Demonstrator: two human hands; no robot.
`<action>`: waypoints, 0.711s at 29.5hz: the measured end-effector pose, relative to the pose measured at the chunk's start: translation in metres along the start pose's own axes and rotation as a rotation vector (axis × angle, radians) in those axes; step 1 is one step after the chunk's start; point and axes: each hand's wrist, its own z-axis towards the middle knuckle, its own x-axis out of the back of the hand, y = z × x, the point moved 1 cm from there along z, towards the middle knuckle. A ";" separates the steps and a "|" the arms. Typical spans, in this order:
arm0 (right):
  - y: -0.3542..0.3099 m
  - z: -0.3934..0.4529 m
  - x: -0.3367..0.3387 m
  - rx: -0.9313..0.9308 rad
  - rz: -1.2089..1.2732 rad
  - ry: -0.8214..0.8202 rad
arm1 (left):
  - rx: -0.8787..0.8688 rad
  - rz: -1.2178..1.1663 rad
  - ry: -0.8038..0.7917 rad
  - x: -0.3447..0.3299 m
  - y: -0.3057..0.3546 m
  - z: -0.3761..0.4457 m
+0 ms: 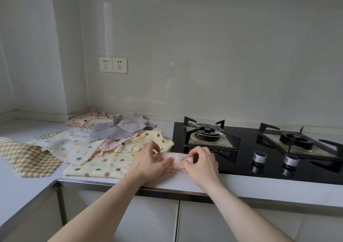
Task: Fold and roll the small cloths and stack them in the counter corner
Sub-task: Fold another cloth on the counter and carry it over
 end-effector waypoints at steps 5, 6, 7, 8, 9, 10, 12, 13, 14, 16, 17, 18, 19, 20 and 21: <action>-0.005 -0.001 0.000 -0.025 -0.079 -0.097 | -0.049 0.081 -0.087 -0.003 -0.002 0.004; -0.005 -0.001 0.000 -0.024 -0.086 -0.102 | -0.055 0.099 -0.100 -0.003 -0.001 0.005; -0.005 -0.001 0.001 -0.022 -0.080 -0.107 | -0.055 0.093 -0.102 -0.002 -0.001 0.005; -0.006 -0.001 0.002 -0.018 -0.064 -0.109 | -0.046 0.064 -0.100 -0.001 -0.001 0.005; -0.006 -0.001 0.003 -0.021 -0.035 -0.112 | -0.034 0.025 -0.096 -0.001 -0.002 0.006; -0.005 -0.001 0.004 -0.023 -0.002 -0.111 | -0.024 -0.012 -0.095 0.000 -0.003 0.006; -0.006 -0.002 0.007 -0.037 0.061 -0.107 | -0.007 -0.074 -0.102 0.000 -0.004 0.006; -0.005 -0.002 0.008 -0.046 0.099 -0.107 | 0.000 -0.108 -0.106 0.000 -0.004 0.006; -0.004 -0.002 0.008 -0.051 0.135 -0.110 | 0.006 -0.140 -0.106 0.001 -0.004 0.005; -0.003 -0.003 0.009 -0.054 0.193 -0.119 | 0.011 -0.191 -0.090 0.003 -0.003 0.003; -0.001 -0.003 0.009 -0.053 0.221 -0.123 | 0.012 -0.221 -0.087 0.004 -0.002 0.001; 0.000 -0.002 0.009 -0.049 0.244 -0.125 | 0.018 -0.247 -0.091 0.005 0.000 0.000; 0.000 -0.002 0.010 -0.044 0.263 -0.124 | 0.023 -0.261 -0.104 0.007 0.003 -0.001; 0.002 -0.002 0.010 -0.040 0.284 -0.117 | 0.024 -0.266 -0.116 0.008 0.006 -0.003; 0.003 -0.002 0.011 -0.037 0.310 -0.117 | 0.019 -0.267 -0.125 0.009 0.008 -0.003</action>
